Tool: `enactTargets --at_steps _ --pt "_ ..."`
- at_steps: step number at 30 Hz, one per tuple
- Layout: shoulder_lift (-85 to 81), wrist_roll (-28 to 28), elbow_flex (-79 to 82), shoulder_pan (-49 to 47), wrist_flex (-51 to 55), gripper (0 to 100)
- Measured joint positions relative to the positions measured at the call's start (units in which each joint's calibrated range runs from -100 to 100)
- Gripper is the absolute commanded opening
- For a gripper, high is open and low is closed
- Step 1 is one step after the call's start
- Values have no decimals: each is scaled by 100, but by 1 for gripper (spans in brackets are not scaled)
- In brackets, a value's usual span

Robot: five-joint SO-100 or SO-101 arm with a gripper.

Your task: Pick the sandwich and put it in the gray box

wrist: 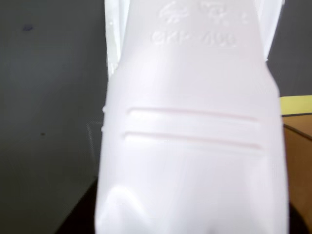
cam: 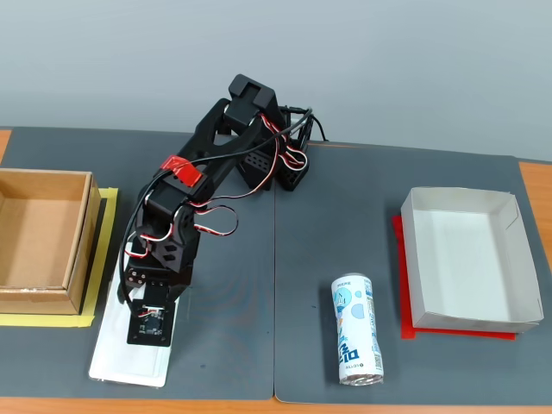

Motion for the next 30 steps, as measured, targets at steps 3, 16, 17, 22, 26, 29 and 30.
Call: enactTargets --at_steps 3,16,17,22,26,29,30 --pt "-255 10 9 -66 0 23" --pt "-1147 20 18 -302 460 22" --pt "-1155 24 18 -302 486 22" --pt "-1257 29 18 -346 546 22" --pt "-1512 29 18 -472 650 22" --pt "-1759 39 18 -671 659 22" --pt "-1827 39 18 -759 659 22"
